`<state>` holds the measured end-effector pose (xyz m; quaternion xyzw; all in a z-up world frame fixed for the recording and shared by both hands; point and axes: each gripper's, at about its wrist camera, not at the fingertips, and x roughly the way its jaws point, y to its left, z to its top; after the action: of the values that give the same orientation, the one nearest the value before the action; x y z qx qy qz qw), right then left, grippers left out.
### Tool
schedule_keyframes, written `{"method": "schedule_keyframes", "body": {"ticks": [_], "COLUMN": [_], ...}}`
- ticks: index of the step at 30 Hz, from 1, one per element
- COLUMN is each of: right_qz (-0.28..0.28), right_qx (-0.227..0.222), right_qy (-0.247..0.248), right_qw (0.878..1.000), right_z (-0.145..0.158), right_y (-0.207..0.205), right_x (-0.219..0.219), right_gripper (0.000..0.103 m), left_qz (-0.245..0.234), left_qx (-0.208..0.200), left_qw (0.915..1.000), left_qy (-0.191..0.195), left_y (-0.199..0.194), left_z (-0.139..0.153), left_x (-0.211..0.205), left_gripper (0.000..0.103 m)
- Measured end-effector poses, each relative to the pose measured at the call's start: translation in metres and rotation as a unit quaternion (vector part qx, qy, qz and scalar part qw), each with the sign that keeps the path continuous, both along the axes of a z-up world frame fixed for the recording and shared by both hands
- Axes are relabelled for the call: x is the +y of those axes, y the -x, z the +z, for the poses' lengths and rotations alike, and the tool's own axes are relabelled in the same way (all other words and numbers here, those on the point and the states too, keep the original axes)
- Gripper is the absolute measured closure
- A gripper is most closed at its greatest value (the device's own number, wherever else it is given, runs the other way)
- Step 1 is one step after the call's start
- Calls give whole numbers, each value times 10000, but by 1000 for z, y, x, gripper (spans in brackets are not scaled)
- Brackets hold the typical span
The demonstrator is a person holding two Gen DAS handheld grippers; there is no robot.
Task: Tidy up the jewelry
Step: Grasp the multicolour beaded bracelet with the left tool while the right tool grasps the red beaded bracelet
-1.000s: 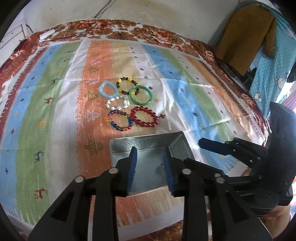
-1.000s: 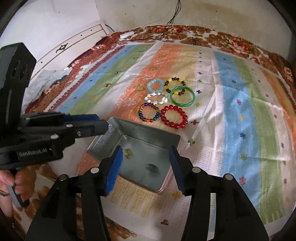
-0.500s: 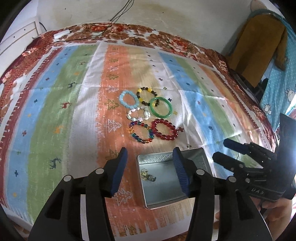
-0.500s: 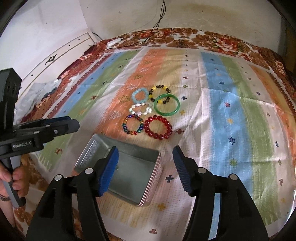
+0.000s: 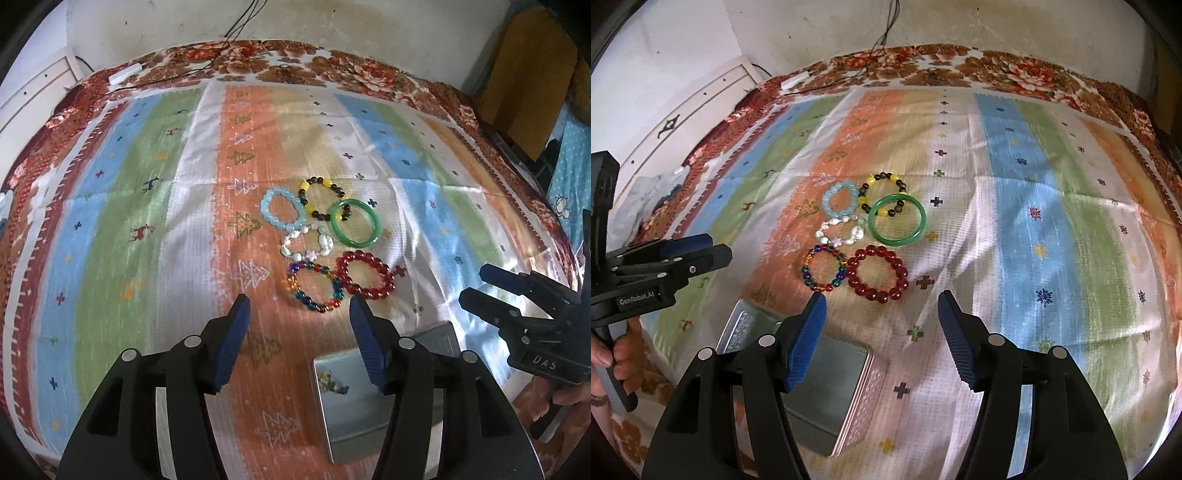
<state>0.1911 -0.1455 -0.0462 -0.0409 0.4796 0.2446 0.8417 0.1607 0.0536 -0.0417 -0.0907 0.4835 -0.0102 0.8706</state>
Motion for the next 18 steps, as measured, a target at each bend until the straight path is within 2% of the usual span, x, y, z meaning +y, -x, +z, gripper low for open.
{"method": "schedule_keyframes", "body": {"ticks": [6, 12, 18], "right_qz": [-75, -85, -82], "right_qx": [70, 330, 382], "right_qy": [98, 109, 236], "right_qw": [9999, 9994, 9990], "right_z": [-6, -20, -27], "right_y": [-18, -36, -44], "right_x": [2, 6, 13], "right_gripper": [41, 41, 41], "left_qz": [9, -36, -131], "left_qx": [245, 514, 760], "left_qw": [9996, 9987, 9969], "left_qy": [-106, 54, 159], "left_y": [-22, -40, -54], "left_z": [-15, -31, -46], "left_x": [1, 3, 3], "left_gripper": [47, 47, 46]}}
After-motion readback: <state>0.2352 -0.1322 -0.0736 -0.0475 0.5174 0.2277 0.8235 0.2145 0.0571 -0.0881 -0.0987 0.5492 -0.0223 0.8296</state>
